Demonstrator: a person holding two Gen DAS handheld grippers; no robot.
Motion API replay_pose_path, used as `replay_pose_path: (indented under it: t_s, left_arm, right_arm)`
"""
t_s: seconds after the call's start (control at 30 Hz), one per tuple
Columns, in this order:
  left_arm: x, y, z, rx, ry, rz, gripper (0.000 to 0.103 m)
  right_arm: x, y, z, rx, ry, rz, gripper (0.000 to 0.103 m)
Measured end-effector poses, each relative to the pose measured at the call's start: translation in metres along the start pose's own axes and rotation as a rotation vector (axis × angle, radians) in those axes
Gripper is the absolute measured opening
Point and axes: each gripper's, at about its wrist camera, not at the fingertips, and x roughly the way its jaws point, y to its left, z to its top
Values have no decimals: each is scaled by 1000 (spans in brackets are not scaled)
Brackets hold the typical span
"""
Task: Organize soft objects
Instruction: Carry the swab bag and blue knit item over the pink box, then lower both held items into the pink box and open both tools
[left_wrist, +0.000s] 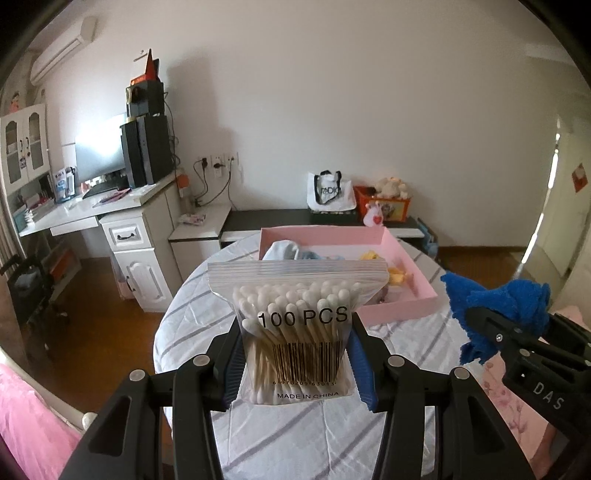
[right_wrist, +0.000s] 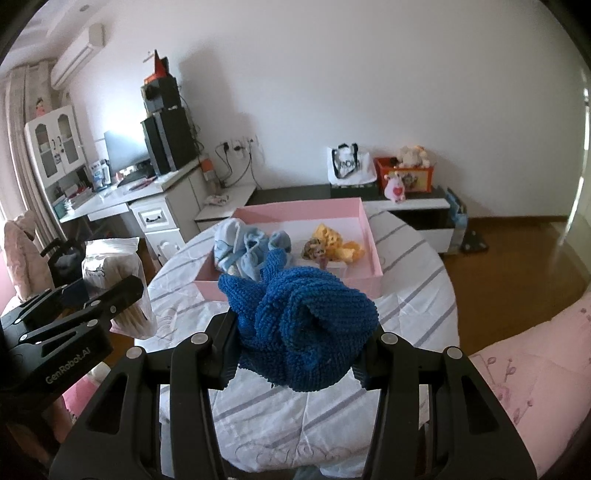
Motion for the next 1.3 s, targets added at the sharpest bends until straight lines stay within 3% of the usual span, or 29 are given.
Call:
replay_pose_path:
  t_s: [0.6, 0.7, 0.97, 1.17, 1.3]
  left_arm:
    - [161, -19, 125, 90, 12, -2, 47]
    - [203, -20, 141, 87, 43, -62, 47]
    - [321, -7, 182, 39, 169, -149, 46]
    - [391, 13, 206, -8, 187, -186, 46]
    - [414, 13, 205, 15, 189, -185, 48]
  right_arm:
    - [110, -18, 87, -45, -21, -45, 45]
    - [138, -21, 97, -60, -3, -62, 45]
    - [215, -37, 105, -46, 93, -36, 45]
    - [247, -48, 103, -19, 137, -1, 49]
    - [252, -54, 102, -12, 140, 9, 53]
